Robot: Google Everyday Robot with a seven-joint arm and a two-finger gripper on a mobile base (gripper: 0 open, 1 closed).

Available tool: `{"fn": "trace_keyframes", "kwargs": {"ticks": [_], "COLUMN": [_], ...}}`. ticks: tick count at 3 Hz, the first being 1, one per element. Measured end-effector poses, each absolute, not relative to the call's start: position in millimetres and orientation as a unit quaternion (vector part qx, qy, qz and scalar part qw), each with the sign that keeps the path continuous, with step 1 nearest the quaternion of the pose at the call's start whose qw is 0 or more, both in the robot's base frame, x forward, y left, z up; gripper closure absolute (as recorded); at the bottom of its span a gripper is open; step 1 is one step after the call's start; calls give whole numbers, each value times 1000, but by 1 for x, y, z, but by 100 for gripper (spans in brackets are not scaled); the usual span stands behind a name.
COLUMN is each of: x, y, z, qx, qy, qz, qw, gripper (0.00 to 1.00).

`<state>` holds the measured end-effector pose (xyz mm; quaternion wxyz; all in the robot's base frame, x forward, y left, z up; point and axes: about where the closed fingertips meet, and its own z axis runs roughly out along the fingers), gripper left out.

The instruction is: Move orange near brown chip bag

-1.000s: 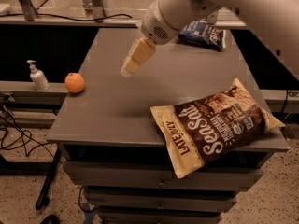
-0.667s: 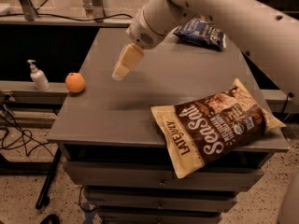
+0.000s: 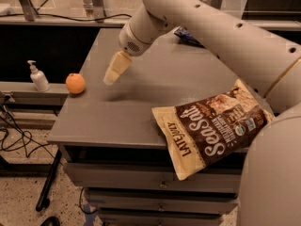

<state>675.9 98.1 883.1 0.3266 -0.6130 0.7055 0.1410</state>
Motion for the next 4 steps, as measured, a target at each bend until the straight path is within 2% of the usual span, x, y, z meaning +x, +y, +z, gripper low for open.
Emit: {"fn": "trace_keyframes", "kwargs": {"ticks": [1, 4], "x": [681, 648], "y": [128, 205], "z": [875, 871], "qx": [-607, -597], "qy": [709, 688], "qz": [165, 249], "qw": [319, 328], "gripper": [0, 0]}}
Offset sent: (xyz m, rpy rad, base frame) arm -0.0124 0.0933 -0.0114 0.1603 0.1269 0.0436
